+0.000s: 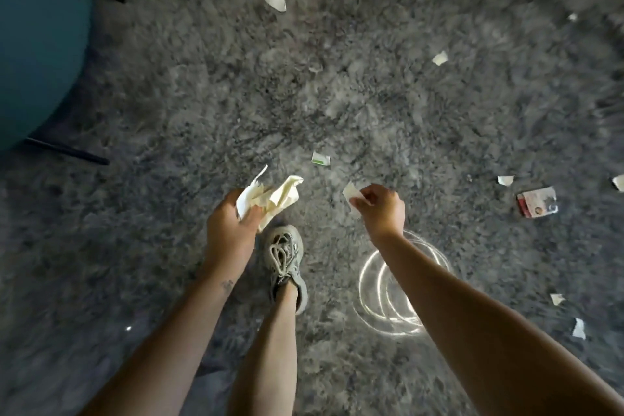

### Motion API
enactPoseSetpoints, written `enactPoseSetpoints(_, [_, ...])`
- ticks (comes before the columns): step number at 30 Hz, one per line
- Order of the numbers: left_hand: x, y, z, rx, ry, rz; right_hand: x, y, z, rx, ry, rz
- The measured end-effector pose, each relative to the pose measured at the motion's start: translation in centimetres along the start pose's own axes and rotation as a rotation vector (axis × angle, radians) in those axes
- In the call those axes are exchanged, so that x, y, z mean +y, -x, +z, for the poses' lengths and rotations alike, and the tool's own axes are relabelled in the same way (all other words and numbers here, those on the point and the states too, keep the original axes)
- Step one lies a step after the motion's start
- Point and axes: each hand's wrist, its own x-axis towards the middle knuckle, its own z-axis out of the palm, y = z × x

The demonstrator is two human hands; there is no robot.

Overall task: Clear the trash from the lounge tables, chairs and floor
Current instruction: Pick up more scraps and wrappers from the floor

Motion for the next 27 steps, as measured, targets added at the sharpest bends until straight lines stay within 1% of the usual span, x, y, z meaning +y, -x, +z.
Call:
enactPoseSetpoints(3, [0.2,-5.7,0.0,0.001,-0.056,-0.053,-2.2,-5.0,2.0,-0.057,0.119,0.024])
enactPoseSetpoints(6, [0.7,-10.4,0.3,-0.041,-0.095,-0.036,-3.6,-9.3,3.7,-0.067,0.180,0.059])
enactPoseSetpoints(10, [0.8,-15.1,1.8,-0.026,-0.153,-0.015,-4.1,-14.3,6.8,-0.124,0.253,0.037])
enactPoseSetpoints(15, [-1.7,-19.4,5.9,-0.061,-0.126,-0.064,-1.6,-20.2,11.9,-0.220,0.433,-0.061])
enactPoseSetpoints(19, [-5.8,-22.4,9.8,-0.024,-0.120,-0.108,1.0,-25.3,17.4,-0.287,0.506,-0.113])
enactPoseSetpoints(23, [-9.6,-24.3,13.2,-0.030,-0.085,-0.241,3.4,-28.9,21.8,-0.285,0.547,-0.140])
enactPoseSetpoints(27, [-11.2,-24.7,14.6,-0.036,-0.092,-0.314,5.1,-30.0,23.3,-0.253,0.538,-0.137])
